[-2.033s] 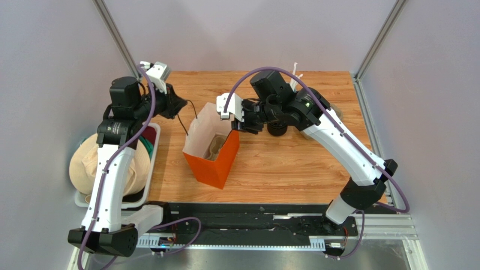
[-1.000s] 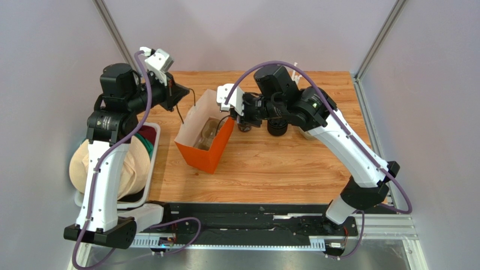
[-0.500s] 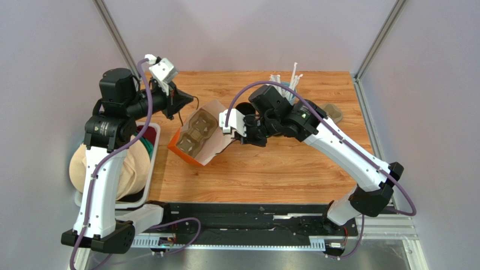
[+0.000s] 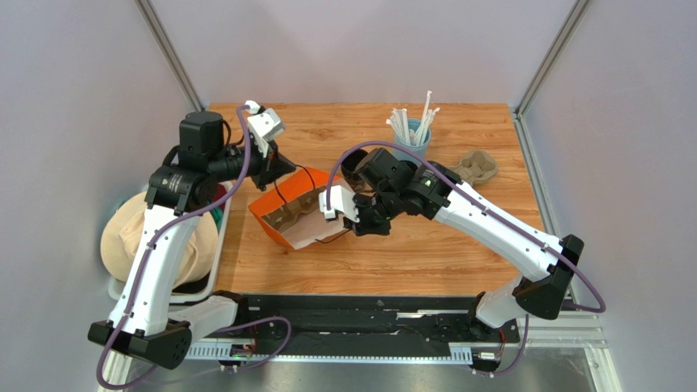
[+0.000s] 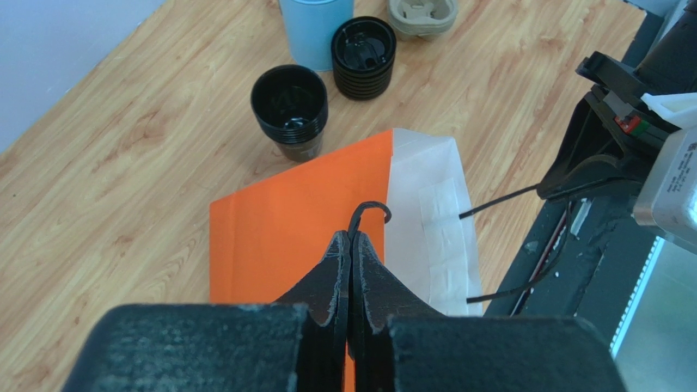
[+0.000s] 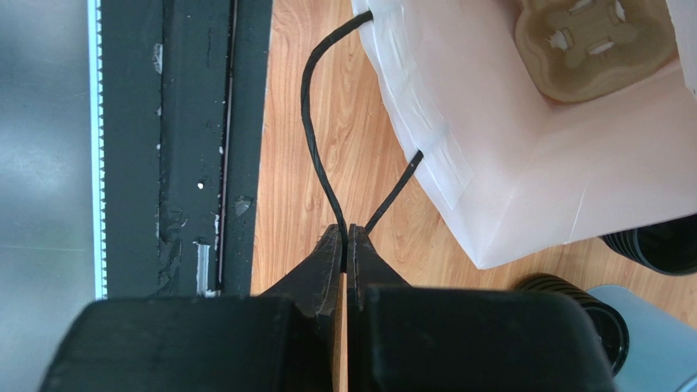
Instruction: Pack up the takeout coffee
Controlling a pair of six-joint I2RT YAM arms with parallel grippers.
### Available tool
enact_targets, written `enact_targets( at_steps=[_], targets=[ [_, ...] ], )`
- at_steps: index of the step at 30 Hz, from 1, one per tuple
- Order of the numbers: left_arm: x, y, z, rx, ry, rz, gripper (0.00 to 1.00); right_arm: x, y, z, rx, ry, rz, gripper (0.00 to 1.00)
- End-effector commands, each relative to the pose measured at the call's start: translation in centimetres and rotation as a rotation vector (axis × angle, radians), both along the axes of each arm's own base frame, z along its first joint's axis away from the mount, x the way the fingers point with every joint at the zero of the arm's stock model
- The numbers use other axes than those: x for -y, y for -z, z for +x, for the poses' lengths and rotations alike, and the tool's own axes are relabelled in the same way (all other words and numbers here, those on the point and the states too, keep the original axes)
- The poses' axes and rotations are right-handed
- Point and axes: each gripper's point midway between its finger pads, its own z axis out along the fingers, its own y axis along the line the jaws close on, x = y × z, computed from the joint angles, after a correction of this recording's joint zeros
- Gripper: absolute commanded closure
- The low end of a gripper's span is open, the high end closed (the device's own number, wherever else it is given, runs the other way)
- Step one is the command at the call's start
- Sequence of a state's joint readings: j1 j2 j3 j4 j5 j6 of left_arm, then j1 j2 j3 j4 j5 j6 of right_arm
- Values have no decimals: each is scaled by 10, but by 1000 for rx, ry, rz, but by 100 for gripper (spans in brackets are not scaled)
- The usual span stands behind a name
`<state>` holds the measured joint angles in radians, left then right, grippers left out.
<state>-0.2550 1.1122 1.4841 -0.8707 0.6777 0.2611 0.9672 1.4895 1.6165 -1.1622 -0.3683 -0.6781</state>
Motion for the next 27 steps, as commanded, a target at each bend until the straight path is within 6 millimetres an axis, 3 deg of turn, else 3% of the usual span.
enact_targets(
  at_steps=[1, 8, 16, 21, 27],
  targets=[
    [1, -6, -9, 42, 48, 19, 100, 1, -1, -20, -8, -51, 7, 100],
    [5, -7, -20, 40, 105, 11, 100, 13, 14, -45, -57, -147, -67, 100],
    [6, -7, -31, 40, 152, 20, 100, 22, 30, -59, -85, -201, -141, 100],
    [3, 1, -32, 39, 155, 48, 100, 26, 51, -60, -94, -199, -206, 100],
    [3, 13, -36, 22, 174, 64, 100, 25, 57, -57, -63, -190, -213, 100]
  ],
)
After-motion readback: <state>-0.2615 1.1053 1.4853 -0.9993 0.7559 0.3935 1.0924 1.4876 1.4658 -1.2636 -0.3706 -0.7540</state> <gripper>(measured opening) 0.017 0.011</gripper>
